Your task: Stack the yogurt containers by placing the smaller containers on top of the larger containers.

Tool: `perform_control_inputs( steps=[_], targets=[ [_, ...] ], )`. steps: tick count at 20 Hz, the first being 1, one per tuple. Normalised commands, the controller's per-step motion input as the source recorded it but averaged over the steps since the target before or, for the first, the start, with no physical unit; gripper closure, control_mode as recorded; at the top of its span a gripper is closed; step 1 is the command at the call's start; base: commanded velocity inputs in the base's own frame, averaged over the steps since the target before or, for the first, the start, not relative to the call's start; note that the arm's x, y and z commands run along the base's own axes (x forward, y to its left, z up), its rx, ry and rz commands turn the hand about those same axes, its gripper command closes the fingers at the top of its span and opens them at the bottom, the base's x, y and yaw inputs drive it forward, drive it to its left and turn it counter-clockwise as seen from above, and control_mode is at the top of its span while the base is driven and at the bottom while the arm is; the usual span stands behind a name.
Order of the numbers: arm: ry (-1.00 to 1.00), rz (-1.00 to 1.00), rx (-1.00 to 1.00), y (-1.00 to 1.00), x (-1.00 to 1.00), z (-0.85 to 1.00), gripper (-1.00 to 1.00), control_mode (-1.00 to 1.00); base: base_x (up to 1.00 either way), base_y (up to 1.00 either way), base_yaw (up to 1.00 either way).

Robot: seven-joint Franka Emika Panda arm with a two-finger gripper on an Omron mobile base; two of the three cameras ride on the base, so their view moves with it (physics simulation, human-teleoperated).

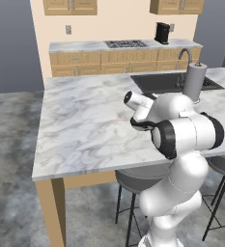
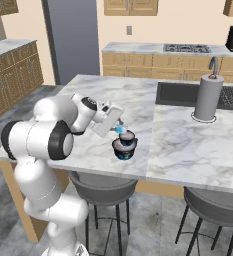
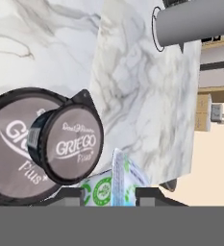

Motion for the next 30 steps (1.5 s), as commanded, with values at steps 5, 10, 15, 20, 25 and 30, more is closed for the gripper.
perform_control_inputs(
  steps=[5,10,15,20,25,30],
  targets=[
    [-0.07,0.06,0.01,-0.02,0.0,-0.03,1.0,-1.0,0.0,0.0,0.0],
    [-0.08,0.02,0.01,0.0,0.0,0.0,1.0,-1.0,0.0,0.0,0.0],
    [-0.03,0.0,0.01,0.0,0.0,0.0,1.0,-1.0,0.0,0.0,0.0],
    [-0.04,0.0,0.0,0.0,0.0,0.0,1.0,-1.0,0.0,0.0,0.0],
    [-0.07,0.0,0.0,0.0,0.0,-0.02,1.0,-1.0,0.0,0.0,0.0],
    [-0.08,0.0,0.01,0.0,0.0,-0.06,1.0,-1.0,0.0,0.0,0.0]
  ],
)
